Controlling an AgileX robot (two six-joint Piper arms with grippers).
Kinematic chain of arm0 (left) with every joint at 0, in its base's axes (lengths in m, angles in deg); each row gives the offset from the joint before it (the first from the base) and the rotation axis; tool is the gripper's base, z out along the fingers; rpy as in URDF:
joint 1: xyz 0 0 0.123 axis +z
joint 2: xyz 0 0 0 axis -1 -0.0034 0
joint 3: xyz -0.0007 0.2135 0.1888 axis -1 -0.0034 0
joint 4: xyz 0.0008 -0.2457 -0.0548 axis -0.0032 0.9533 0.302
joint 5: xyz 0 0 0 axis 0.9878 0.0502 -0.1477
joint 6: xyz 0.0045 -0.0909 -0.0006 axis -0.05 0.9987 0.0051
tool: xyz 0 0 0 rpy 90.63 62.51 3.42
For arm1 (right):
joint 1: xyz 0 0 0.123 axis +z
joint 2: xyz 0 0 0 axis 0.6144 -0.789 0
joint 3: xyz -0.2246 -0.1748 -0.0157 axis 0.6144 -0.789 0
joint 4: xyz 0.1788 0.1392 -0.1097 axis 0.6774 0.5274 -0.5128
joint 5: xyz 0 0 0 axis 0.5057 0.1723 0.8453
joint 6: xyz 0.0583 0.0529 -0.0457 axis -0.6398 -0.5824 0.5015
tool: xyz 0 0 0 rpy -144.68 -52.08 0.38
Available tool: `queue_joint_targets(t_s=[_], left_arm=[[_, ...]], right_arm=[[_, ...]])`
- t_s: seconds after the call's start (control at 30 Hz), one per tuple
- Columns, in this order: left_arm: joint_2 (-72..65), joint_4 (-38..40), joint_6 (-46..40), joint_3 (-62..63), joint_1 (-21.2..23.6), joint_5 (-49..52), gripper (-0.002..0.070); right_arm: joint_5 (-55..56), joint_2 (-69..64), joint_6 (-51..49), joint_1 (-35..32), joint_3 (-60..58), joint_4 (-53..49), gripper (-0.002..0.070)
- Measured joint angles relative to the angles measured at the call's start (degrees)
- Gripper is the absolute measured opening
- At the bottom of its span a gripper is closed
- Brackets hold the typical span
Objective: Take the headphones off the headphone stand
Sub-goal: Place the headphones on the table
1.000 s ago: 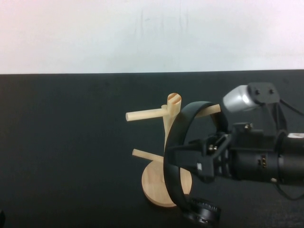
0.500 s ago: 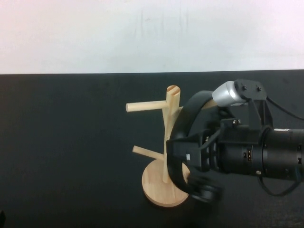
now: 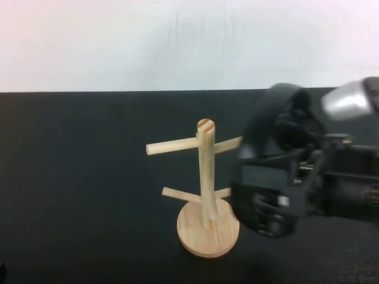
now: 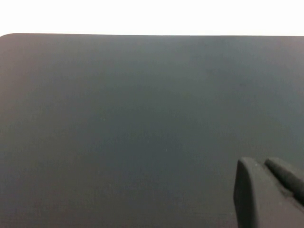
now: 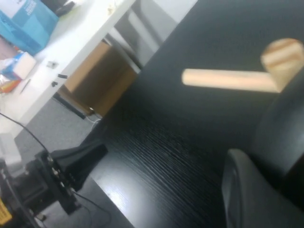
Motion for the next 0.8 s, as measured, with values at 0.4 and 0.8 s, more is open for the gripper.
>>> queue_joint_targets(t_s=[0.4, 0.8], left_arm=[[0.0, 0.0, 0.0, 0.0, 0.0, 0.0, 0.0002], [0.0, 0.0, 0.0, 0.0, 0.0, 0.0, 0.0002]], right_arm=[[-12.1, 11.1, -57.3, -12.6, 0.0, -56.1, 0.0062], [-15.8, -4.5, -77.1, -19.7, 0.0, -76.2, 0.0062]])
